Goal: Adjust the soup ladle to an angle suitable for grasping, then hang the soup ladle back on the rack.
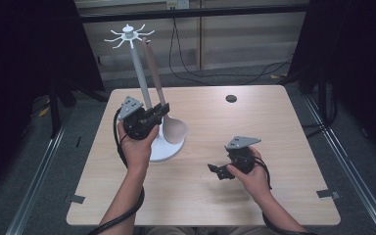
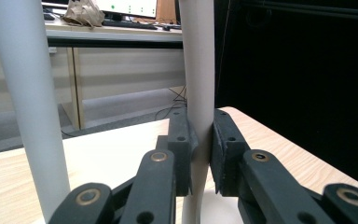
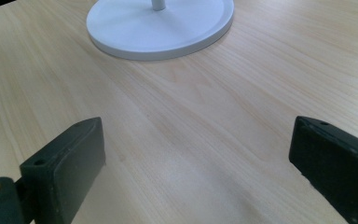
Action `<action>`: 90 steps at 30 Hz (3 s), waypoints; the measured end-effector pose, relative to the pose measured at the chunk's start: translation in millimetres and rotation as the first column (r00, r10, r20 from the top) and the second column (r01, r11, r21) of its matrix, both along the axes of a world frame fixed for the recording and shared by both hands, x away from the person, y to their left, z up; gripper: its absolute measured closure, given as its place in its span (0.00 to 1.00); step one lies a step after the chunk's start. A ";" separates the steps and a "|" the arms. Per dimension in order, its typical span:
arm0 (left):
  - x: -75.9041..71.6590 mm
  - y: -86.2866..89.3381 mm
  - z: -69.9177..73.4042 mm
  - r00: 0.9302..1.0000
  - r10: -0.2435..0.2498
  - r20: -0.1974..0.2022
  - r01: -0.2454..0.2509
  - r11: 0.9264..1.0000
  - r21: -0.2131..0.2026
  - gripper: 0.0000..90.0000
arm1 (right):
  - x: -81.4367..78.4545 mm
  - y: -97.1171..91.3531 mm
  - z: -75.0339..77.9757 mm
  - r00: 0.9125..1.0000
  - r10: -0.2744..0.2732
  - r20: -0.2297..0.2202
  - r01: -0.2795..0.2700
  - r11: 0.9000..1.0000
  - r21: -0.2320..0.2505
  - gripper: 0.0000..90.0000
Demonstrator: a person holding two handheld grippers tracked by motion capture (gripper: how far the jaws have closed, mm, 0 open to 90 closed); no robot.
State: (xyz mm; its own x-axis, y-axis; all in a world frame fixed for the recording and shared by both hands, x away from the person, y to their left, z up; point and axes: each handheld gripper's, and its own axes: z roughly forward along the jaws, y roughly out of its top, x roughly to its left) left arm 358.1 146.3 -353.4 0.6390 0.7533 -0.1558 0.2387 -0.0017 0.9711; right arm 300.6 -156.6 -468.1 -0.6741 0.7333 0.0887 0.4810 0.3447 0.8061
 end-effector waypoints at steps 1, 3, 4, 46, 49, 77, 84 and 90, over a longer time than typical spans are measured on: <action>0.3 0.2 0.0 1.000 0.003 0.003 -0.003 1.000 0.005 0.89 | -0.1 -0.2 -0.1 1.000 -0.001 -0.001 0.001 1.000 0.000 0.03; 1.6 1.9 -1.0 1.000 0.005 0.010 -0.005 1.000 0.007 0.89 | 0.0 -0.3 -0.2 1.000 -0.001 -0.001 0.001 1.000 -0.002 0.03; 2.1 3.0 -1.6 1.000 0.004 0.007 -0.004 1.000 0.004 0.88 | 0.1 -0.3 -0.2 1.000 0.000 0.000 0.000 1.000 0.000 0.03; 7.5 19.8 -0.7 1.000 0.014 -0.012 -0.014 1.000 0.021 0.65 | 0.4 2.4 -0.9 1.000 0.009 -0.003 -0.009 1.000 -0.006 0.03; 6.8 19.3 -1.9 1.000 0.007 -0.021 -0.006 1.000 0.021 0.61 | 0.3 2.5 -0.7 1.000 0.011 -0.002 -0.011 1.000 -0.005 0.03; -6.7 25.9 -17.7 0.998 -0.002 -0.057 0.007 0.996 0.086 0.19 | -0.5 4.2 -0.4 1.000 0.014 -0.005 -0.014 1.000 -0.010 0.03; -10.7 29.6 -26.7 0.997 0.002 -0.077 0.007 0.994 0.111 0.16 | -0.8 3.2 -0.3 1.000 0.013 -0.003 -0.013 1.000 -0.013 0.03; -12.3 33.1 -34.5 0.996 0.002 -0.090 0.008 0.994 0.110 0.14 | -0.6 3.1 -1.7 1.000 0.017 -0.006 -0.017 1.000 -0.015 0.03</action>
